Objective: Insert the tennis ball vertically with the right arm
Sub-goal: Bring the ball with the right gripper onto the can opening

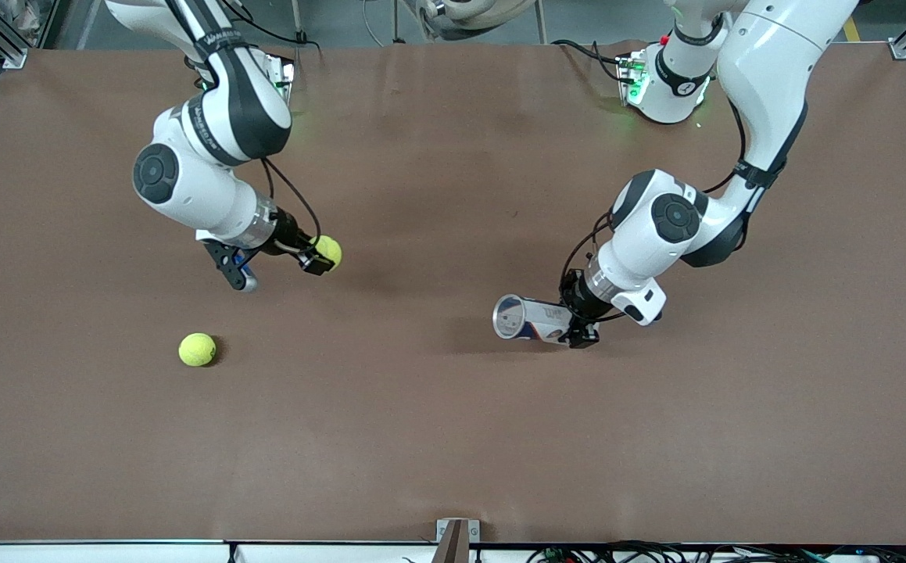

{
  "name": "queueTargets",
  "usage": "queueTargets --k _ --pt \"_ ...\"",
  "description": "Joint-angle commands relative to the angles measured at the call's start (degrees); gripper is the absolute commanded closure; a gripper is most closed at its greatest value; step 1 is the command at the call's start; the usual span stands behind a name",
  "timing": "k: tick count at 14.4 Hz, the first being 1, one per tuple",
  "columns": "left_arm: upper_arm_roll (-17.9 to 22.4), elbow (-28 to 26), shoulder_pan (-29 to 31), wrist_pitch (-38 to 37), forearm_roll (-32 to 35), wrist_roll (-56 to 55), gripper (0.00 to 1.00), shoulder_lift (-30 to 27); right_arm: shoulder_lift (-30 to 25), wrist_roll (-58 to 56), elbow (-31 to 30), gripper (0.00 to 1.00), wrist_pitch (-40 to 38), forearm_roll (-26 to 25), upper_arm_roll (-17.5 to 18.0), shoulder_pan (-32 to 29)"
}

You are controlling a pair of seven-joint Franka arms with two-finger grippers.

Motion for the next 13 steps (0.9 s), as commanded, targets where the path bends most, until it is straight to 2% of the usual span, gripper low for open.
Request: queueTargets --k 1,4,6,10,13 --pt "-2.4 -0.4 0.5 4.7 -7.8 7.1 0.39 0.2 -0.1 11.0 5.0 1.00 -0.9 2.5 -0.4 2.3" --pt "-5.2 -0.5 0.5 9.7 -17.8 14.3 0.39 1.0 0.7 18.1 8.2 1.00 -0.9 5.5 -0.5 4.5" --pt "-6.7 -0.8 0.4 14.1 -21.3 14.7 0.39 2.0 1.6 21.7 10.3 1.00 -0.7 5.9 -0.5 5.7" --pt "-9.1 -2.5 0.0 24.7 -24.3 14.5 0.39 5.0 4.4 27.0 15.3 1.00 -0.7 6.2 -0.5 7.8" --pt "-9.0 -2.0 -0.8 24.9 -25.3 13.9 0.40 5.4 9.0 31.9 22.9 1.00 -0.8 6.3 -0.5 8.2"
